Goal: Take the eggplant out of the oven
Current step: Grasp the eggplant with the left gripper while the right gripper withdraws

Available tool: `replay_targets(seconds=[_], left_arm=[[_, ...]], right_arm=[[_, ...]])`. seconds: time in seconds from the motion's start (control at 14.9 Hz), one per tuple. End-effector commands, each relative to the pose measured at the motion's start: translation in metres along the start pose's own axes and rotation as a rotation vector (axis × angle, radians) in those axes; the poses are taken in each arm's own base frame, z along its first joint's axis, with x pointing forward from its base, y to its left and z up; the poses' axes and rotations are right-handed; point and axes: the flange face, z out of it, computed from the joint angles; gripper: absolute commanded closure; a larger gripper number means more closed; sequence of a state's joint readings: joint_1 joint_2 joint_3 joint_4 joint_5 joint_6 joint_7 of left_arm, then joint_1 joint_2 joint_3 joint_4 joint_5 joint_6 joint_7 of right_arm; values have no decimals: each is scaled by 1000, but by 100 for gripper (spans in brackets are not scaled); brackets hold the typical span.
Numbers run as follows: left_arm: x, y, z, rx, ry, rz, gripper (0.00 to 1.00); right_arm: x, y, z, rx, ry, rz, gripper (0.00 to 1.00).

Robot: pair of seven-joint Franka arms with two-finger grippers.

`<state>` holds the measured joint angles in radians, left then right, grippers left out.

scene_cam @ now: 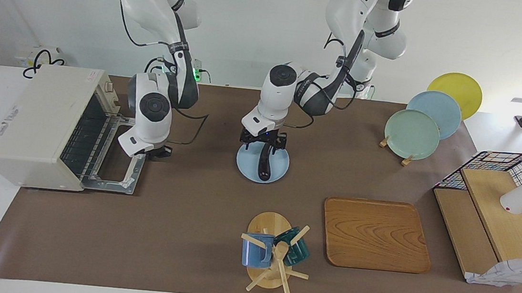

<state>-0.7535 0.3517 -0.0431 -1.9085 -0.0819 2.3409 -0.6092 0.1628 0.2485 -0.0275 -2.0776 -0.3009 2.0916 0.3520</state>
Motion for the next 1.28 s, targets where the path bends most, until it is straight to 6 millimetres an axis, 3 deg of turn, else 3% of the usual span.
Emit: replay_targets(seconds=[0.0,0.34,0.4,0.61,0.81,1.01,1.14,1.21], left_arm=[[0,-5,7,0,9,-14,0],[-6,-7,19,-8,27,-7,0],[-6,-7,19,-8,27,-7,5],[-5,-7,18,-12,32,-4,29],[-1,-9,15,-10,30,-6,64],[8,-21,1,-5,25,-18,100],[21,-38,-27,-7,30,-35,100],[28,-51,-50,-14,42,-46,100]], right_arm=[[-7,8,-1,-4,19,-19,100],[-6,12,-4,-52,17,-80,100],[-5,15,-9,-83,11,-106,100],[4,35,-53,-105,-21,-151,100],[-8,71,-87,-102,-20,-178,100],[-17,113,-99,-88,-33,-211,100],[-21,135,-100,-79,-42,-220,100],[-23,141,-101,-77,-50,-227,100]])
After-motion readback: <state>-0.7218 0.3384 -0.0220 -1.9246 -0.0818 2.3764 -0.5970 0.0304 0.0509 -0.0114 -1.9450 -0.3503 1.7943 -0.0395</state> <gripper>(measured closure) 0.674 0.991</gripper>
